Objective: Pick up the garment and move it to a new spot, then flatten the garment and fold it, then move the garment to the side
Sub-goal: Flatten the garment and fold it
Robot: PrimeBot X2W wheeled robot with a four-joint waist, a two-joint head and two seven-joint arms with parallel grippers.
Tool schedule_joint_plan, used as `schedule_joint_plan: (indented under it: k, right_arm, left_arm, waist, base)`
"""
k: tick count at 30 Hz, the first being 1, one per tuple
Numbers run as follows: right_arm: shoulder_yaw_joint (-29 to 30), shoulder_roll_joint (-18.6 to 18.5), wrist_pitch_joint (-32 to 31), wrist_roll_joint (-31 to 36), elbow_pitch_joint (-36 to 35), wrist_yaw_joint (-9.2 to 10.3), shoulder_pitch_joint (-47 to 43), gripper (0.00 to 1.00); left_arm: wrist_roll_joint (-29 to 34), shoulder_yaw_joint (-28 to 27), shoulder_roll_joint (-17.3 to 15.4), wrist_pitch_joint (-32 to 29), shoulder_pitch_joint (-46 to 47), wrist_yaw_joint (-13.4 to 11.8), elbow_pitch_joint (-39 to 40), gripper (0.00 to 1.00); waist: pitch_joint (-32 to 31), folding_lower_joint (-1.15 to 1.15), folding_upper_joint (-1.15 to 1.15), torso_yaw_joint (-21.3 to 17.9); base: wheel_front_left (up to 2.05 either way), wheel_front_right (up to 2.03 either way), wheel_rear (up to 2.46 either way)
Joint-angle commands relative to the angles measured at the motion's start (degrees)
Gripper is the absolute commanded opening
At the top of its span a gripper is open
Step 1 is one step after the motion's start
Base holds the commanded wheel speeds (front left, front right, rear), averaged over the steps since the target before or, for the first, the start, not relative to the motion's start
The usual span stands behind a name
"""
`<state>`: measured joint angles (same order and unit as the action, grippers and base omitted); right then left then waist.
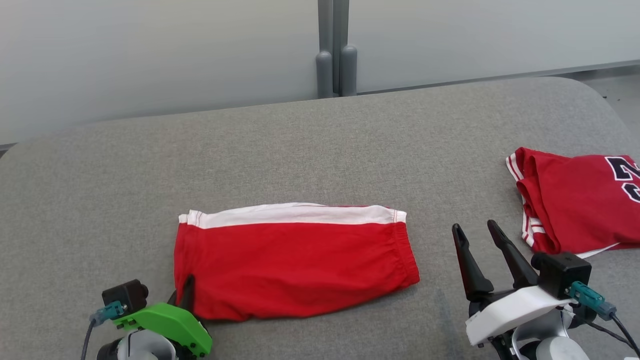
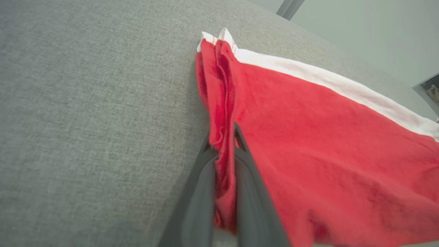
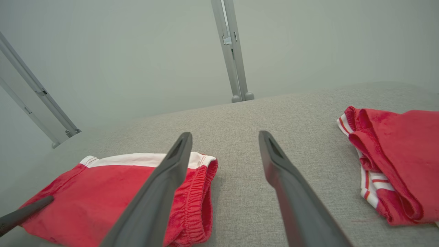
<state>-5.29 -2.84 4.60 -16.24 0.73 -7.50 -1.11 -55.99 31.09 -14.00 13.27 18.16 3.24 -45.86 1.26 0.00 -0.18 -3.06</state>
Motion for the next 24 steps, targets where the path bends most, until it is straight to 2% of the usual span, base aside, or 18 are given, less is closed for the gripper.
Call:
schedule_joint_plan:
  k: [1, 11, 12, 13, 14, 24]
  right_arm:
    - [0.0, -0.1, -0.1, 0.2, 0.2, 0.02, -0.8, 1.0]
    - [-0.2, -0.1, -0.7, 0.5, 1.1, 0.02, -0.4, 1.0]
    - [-0.2, -0.1, -0.7, 0.5, 1.2, 0.02, -0.3, 1.0]
    - [-0.1, -0.1, -0.7, 0.6, 1.2, 0.02, -0.2, 1.0]
    - [0.0, -0.1, -0.8, 0.7, 1.2, 0.02, -0.2, 1.0]
    - [1.9, -0.1, -1.1, 1.4, 1.7, 0.02, -0.9, 1.0]
  left_arm:
    - [0.0, -0.2, -0.4, 0.3, -1.0, -0.7, 0.6, 0.0]
    - [-0.1, -0.6, -1.6, -0.6, -5.1, -5.5, 7.6, 0.0]
    - [0.2, -0.5, -1.9, -0.5, -5.2, -5.8, 8.1, 0.33]
    - [0.5, -0.5, -2.1, -0.3, -5.4, -6.1, 8.7, 0.96]
    - [0.5, -0.6, -2.3, -0.2, -5.7, -6.3, 9.3, 1.0]
    - [5.4, -3.7, -5.1, 1.9, -7.7, -9.2, 18.7, 1.0]
  waist:
    - [-1.0, 0.0, 0.18, 0.9]
    - [-1.6, 0.0, 0.18, 0.3]
    - [-1.6, 0.0, 0.18, 0.2]
    - [-1.5, 0.0, 0.18, 0.2]
    - [-1.5, 0.0, 0.18, 0.2]
    - [-2.0, 0.0, 0.18, 1.1]
  base:
    - [0.0, 0.0, 0.0]
    - [0.0, 0.0, 0.0]
    - [0.0, 0.0, 0.0]
    - [0.0, 0.0, 0.0]
    - [0.0, 0.0, 0.0]
    - [0.0, 0.0, 0.0]
